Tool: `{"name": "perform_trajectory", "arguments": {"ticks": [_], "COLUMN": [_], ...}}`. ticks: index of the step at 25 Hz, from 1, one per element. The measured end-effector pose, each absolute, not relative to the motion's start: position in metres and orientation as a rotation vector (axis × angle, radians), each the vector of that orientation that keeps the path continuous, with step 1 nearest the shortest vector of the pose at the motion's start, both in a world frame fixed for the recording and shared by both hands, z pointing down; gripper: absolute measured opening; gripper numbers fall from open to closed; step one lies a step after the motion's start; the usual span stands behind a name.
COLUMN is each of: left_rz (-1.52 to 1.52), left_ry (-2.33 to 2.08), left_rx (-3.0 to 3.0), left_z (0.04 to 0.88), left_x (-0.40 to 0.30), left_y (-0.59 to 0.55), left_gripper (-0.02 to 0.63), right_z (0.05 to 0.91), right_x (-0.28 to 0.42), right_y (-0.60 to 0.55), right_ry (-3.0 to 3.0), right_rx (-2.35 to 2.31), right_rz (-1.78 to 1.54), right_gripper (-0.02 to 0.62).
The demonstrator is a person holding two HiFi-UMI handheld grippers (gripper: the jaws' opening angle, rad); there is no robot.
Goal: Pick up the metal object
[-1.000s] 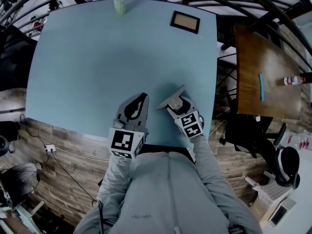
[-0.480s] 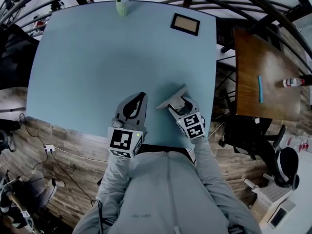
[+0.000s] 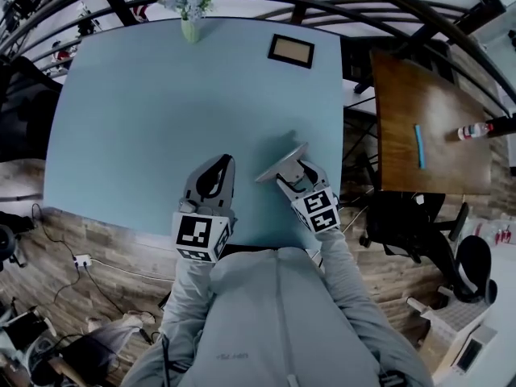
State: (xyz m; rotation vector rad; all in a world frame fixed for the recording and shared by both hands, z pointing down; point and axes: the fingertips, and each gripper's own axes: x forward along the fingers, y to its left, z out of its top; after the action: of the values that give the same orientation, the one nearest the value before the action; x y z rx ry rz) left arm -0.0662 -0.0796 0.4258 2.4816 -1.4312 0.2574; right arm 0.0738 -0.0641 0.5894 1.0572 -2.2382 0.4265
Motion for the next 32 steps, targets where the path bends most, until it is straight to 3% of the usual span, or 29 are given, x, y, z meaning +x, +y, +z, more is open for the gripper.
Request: {"name": "perform_trajectory", "arguments": {"ticks": [32], "left_rz": [0.204], "left_ry": [-1.375], "left_rx": [2.621], "left_z": [0.379], "left_x": [-0.016], "left_y": [-0.079], "left_gripper": [0.037], "right_z": [0.383], "right_x": [0.162], "right_y": [-0.069], "right_ry": [-2.544], "right_rx": [1.505], "right_rz": [0.104], "right_gripper": [0.298]}}
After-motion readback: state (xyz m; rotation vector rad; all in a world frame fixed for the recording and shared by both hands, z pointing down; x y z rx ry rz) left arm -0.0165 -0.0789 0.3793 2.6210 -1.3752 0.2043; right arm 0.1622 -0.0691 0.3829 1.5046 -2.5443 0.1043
